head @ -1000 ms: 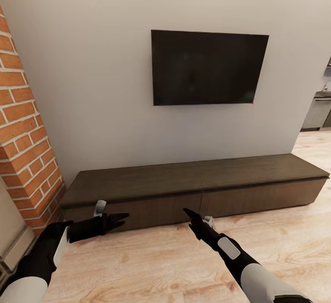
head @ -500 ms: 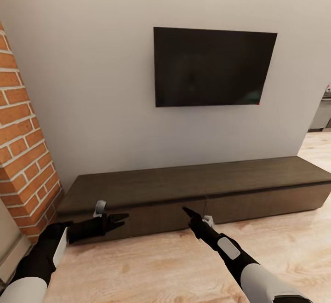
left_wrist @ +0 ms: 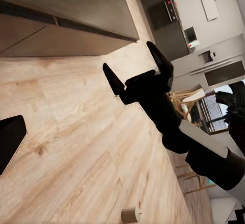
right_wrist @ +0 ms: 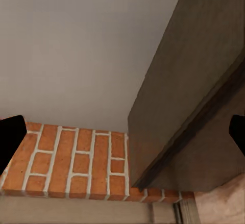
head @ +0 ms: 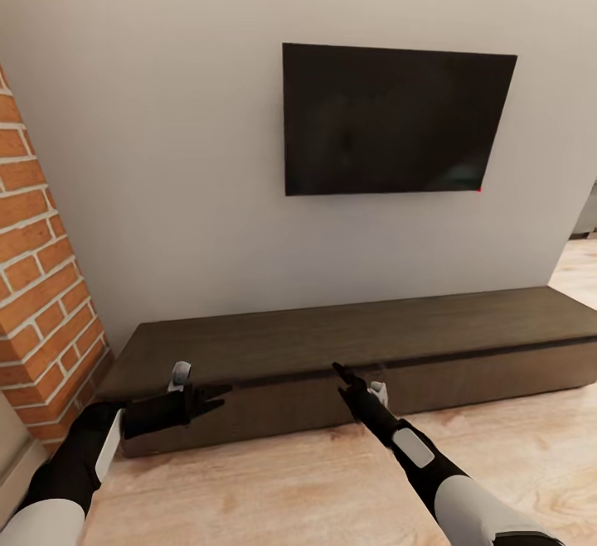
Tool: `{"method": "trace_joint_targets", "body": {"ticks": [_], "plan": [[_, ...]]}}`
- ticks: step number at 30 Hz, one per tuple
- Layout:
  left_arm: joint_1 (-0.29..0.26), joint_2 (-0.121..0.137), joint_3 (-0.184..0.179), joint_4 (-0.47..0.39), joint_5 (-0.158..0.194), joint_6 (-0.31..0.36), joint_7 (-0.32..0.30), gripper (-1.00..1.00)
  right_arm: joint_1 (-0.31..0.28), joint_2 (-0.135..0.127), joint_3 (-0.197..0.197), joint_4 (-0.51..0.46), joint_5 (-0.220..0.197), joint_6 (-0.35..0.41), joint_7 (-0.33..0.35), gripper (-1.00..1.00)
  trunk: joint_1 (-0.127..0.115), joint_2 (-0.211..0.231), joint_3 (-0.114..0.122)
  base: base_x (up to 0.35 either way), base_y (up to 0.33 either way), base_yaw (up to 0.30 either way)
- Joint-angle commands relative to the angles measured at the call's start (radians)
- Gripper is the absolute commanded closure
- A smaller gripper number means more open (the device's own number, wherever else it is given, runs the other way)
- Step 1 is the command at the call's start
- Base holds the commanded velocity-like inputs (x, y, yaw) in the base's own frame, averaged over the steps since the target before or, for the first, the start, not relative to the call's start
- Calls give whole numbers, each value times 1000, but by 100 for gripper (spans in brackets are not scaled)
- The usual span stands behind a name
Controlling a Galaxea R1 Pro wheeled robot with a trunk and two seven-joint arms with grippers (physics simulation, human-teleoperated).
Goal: Place each of the two pumpkins and all three candles from the living room inside a cabinet in the living room (use any cabinet), then make sure every cabinet is closed, and position the cauldron so it is next to a table in the living room.
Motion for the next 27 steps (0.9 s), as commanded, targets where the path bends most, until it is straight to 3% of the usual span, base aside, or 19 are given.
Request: {"method": "trace_joint_targets", "body": {"ticks": [1,15,21,27], "plan": [[0,0,0,0,3,10,-1,-100,-1,0,1,3,-12,7,17,-100,0,0,-1,280,120,0],[0,0,2,0,4,10,-1,-100,-1,-2,0,11,-22,9,40,-100,0,0,-1,119,40,0],[0,0,2,0,5,10,-2,-100,-1,-6,2,11,-74,15,40,-100,0,0,-1,55,5,0],[0,-1,2,0,5,10,-3,-100,-1,-8,2,11,-84,18,39,-100,12,-21,-10,5,0,0]]}}
